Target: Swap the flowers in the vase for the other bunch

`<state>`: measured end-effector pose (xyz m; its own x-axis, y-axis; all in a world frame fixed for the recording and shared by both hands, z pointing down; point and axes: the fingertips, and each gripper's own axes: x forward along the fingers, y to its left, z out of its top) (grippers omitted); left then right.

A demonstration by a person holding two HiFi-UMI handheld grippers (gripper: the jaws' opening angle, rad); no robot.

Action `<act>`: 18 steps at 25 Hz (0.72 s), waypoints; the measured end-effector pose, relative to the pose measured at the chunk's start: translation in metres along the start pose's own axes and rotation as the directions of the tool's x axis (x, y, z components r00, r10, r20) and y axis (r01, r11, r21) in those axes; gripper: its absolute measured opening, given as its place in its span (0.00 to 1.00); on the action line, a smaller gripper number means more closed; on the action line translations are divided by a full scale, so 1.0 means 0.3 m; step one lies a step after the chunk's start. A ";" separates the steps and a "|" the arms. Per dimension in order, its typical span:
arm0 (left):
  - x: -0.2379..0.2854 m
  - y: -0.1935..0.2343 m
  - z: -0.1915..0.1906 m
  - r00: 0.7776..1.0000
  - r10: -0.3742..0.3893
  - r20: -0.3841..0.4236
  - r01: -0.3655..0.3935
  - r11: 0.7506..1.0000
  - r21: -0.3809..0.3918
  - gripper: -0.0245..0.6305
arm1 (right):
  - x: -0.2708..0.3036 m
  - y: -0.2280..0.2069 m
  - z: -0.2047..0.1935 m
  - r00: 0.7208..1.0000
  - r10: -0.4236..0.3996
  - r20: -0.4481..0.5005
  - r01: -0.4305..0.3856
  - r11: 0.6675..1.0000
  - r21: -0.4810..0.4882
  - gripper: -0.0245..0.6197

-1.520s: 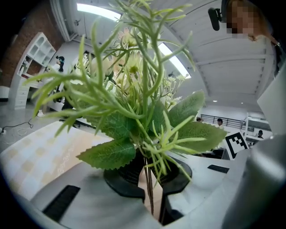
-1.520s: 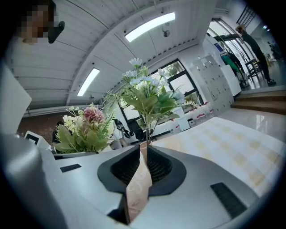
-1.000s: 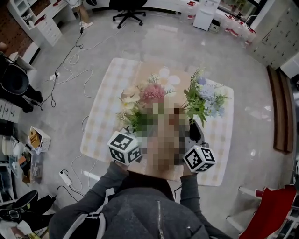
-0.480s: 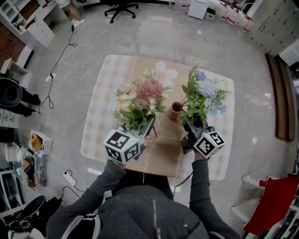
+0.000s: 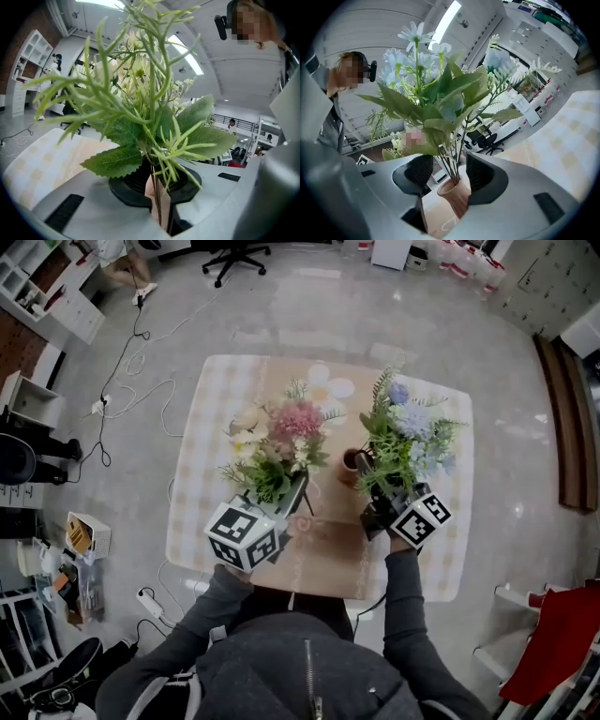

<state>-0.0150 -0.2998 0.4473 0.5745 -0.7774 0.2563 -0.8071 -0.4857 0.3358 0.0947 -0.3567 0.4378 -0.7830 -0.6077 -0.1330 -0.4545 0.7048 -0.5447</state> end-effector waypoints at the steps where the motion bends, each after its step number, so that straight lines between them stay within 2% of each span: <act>1: 0.001 -0.001 0.000 1.000 -0.001 -0.001 0.001 1.000 0.000 0.10 | 0.002 0.001 0.003 1.000 0.000 0.003 0.000 1.000 -0.003 0.37; 2: 0.001 -0.002 0.002 1.000 -0.001 0.000 0.001 1.000 0.000 0.10 | 0.003 0.002 0.006 1.000 -0.004 0.005 0.004 1.000 -0.009 0.34; 4: 0.001 -0.004 0.007 1.000 -0.002 0.005 0.002 1.000 0.001 0.10 | 0.003 -0.002 0.009 1.000 -0.021 0.008 0.021 0.999 -0.027 0.19; 5: 0.001 -0.003 0.009 1.000 -0.002 0.007 0.002 1.000 0.001 0.10 | 0.002 -0.005 0.009 1.000 -0.029 0.009 0.030 0.999 -0.036 0.16; 18: -0.009 -0.012 0.021 1.000 -0.012 0.018 0.012 1.000 -0.002 0.11 | -0.002 0.007 0.019 0.997 -0.077 0.011 0.078 0.989 -0.130 0.09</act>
<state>-0.0145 -0.2986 0.4396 0.5813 -0.7788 0.2359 -0.8000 -0.4942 0.3402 0.0966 -0.3570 0.4319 -0.7409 -0.6642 -0.0998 -0.5653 0.6969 -0.4414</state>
